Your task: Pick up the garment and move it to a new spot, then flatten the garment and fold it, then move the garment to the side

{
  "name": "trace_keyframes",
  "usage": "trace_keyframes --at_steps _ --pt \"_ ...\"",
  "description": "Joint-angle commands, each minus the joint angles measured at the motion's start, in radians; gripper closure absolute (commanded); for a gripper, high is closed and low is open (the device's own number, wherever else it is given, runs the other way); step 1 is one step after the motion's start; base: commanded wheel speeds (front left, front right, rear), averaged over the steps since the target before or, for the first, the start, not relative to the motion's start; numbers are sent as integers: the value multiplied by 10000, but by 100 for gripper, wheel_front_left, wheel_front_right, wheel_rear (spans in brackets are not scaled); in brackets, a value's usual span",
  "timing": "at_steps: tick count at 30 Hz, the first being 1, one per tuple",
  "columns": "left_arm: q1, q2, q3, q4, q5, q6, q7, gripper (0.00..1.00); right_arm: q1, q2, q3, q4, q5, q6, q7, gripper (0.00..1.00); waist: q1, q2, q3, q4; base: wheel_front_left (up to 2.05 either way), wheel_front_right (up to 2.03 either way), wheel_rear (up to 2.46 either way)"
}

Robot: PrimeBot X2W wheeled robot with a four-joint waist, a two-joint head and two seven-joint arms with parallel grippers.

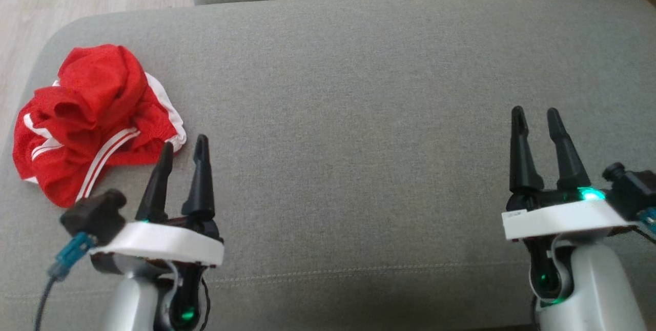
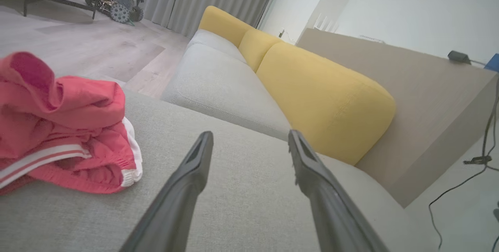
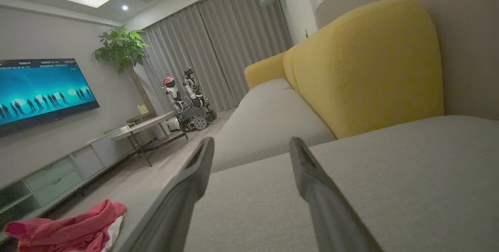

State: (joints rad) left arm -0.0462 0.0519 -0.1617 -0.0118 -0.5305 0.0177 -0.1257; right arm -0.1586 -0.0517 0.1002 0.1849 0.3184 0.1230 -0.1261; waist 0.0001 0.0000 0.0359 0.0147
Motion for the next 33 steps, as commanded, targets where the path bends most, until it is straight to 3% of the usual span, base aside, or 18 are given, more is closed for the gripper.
trace_keyframes --at_steps 1,14,20,25,28,33 --pt "-599 221 91 -400 355 87 -130 0 -562 -28 222 -293 -390 51 -128 0 -1 0 -4 -2 0 0 0" --pt "-900 1140 -1584 71 2092 1670 -510 0 -678 20 403 161 -2305 59 -508 0 -1 0 -2 -7 0 0 0" --pt "-1046 1328 -2040 242 2541 2103 -686 0 -714 20 428 441 -2881 63 -683 0 -1 0 -6 13 0 0 0" --pt "-1123 1393 -2257 232 2984 2337 -832 0 -791 19 515 712 -3190 66 -829 0 -1 0 -17 31 0 0 0" --pt "-1084 1297 -2222 161 3052 2389 -919 0 -799 18 531 822 -2655 68 -916 0 -1 0 -13 49 0 0 0" --pt "-810 799 -1703 307 2661 2042 -1065 0 -866 17 622 1066 -2450 71 -1062 0 -1 0 -11 64 0 0 0"
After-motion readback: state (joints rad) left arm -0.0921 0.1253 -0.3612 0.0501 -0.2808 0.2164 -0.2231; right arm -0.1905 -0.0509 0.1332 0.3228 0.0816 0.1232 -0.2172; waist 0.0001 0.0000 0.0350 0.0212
